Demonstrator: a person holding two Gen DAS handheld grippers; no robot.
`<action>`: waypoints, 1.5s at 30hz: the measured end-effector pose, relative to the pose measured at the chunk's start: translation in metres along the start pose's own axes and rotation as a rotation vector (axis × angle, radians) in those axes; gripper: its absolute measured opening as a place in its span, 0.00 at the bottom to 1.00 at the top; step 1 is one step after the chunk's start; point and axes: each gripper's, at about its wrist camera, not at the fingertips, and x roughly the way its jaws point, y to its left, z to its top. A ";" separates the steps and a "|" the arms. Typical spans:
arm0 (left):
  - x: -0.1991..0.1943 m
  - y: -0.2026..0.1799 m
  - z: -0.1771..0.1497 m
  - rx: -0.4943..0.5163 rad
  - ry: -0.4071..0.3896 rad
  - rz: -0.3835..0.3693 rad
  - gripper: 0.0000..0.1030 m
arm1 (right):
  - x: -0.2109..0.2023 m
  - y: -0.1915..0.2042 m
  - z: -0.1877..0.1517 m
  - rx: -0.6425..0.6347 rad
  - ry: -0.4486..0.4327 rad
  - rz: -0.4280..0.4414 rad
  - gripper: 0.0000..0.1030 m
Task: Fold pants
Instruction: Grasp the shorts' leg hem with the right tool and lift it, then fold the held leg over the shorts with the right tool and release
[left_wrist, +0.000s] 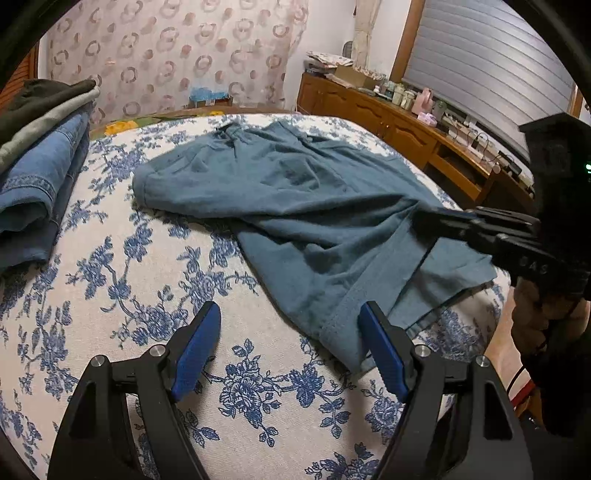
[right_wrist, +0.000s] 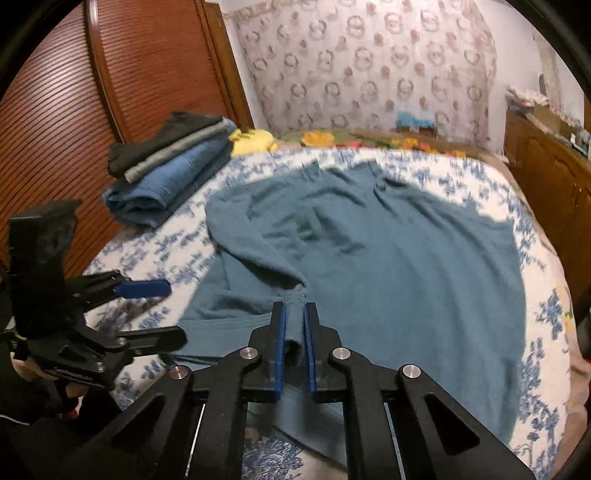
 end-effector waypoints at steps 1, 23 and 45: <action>-0.003 0.000 0.001 -0.001 -0.010 0.002 0.76 | -0.006 0.001 0.001 -0.006 -0.019 -0.006 0.07; -0.018 -0.034 0.031 0.061 -0.088 0.006 0.76 | -0.098 0.011 -0.043 0.005 -0.177 -0.137 0.07; 0.014 -0.070 0.028 0.139 -0.006 0.001 0.76 | -0.127 0.009 -0.070 0.122 -0.148 -0.200 0.07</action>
